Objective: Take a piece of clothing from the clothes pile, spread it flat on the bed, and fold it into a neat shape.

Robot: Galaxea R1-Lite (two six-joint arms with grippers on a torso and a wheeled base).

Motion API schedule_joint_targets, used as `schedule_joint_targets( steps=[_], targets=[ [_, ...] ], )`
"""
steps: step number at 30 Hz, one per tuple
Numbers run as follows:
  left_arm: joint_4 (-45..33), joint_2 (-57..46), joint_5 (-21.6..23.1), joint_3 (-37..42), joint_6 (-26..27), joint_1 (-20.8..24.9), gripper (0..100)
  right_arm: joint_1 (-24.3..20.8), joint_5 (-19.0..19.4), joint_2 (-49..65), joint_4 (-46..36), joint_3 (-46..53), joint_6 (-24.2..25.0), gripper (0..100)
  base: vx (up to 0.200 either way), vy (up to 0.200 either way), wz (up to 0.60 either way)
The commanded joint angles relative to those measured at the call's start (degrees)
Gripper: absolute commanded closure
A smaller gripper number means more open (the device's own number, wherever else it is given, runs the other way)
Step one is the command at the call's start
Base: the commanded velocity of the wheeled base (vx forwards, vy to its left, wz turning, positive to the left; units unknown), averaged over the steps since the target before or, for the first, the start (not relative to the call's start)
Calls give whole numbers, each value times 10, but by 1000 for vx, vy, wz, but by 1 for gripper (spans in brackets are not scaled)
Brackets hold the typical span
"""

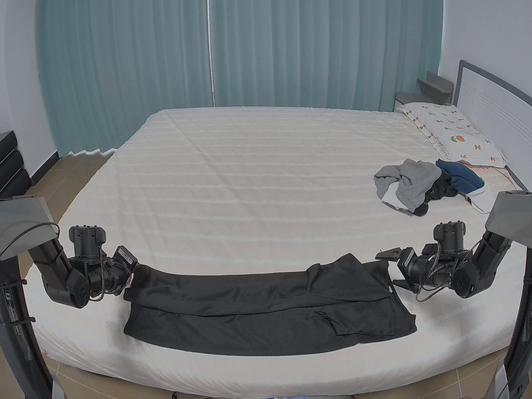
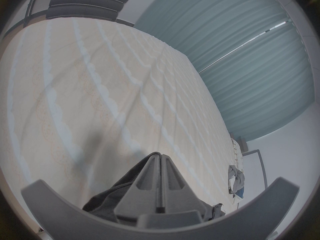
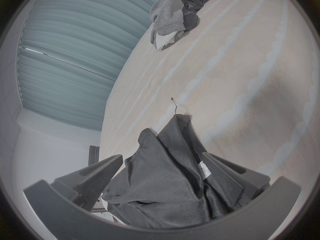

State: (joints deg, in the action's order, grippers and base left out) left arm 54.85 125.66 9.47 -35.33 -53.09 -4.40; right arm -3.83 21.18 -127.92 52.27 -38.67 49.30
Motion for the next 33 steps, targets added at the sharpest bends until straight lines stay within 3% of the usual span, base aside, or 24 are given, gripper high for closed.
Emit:
schedule_joint_targets(
  steps=[1,5,6,17,24,27,33],
  targets=[
    [1,5,1,-5,-1,-6,100,0,0,-4,0,0,0,0,0,0,0],
    [1,11,4,-9,-1,-11,100,-4,0,-3,0,0,0,0,0,0,0],
    [-1,12,4,-10,-1,-12,0,-5,0,-3,0,0,0,0,0,0,0],
    [-2,0,4,19,-2,-19,0,-6,0,18,0,18,2,0,0,0,0],
    [-10,-79,3,106,25,-17,0,-15,-2,66,0,54,2,0,0,0,0],
    [-29,-81,-2,116,50,-9,0,-21,-5,78,0,61,0,0,0,0,0],
    [-37,-53,-21,120,50,-6,0,-25,-4,80,-1,64,1,0,0,0,0]
  ],
)
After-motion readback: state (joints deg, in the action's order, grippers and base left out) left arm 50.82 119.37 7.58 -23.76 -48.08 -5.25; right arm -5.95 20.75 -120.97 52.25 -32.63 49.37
